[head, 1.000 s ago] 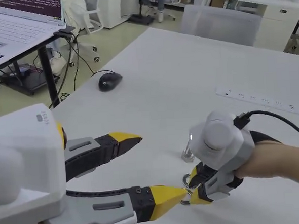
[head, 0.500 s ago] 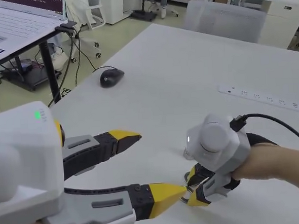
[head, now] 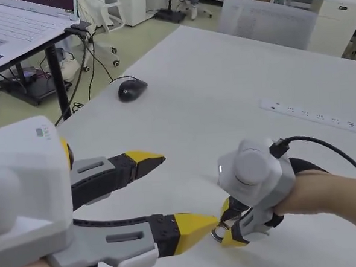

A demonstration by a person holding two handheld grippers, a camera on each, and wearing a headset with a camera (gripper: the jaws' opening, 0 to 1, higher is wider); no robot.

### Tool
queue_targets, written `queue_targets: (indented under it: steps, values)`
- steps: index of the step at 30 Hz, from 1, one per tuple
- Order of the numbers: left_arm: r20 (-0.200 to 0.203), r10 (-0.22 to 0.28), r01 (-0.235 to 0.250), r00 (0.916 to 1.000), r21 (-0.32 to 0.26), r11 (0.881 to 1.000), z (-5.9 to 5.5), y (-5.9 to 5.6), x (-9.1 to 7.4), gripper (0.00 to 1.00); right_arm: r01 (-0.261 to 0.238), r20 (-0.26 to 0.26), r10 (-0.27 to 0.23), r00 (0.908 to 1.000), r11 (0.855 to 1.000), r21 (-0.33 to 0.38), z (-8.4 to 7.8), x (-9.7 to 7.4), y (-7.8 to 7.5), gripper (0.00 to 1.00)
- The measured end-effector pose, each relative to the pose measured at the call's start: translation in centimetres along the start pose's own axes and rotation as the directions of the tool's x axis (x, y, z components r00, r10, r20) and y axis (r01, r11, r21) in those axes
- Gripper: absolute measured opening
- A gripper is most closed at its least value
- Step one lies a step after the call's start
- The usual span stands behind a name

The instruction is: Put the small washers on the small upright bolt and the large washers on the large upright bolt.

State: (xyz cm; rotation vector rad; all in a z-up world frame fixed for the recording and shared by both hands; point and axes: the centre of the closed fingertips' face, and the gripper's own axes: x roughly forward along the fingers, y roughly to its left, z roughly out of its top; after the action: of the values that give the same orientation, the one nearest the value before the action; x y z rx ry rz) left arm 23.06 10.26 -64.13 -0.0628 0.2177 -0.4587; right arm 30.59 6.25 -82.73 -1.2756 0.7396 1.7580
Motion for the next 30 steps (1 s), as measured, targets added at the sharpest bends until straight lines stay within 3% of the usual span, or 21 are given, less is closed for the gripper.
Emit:
queue_targets:
  steps: [30]
  values:
    - [-0.002, 0.01, -0.01, 1.0, 0.001, 1.0, -0.13, -0.01, -0.06, 0.59, 0.005, -0.017, -0.004, 0.9998, 1.0, 0.014, 0.01, -0.13, -0.11, 0.22]
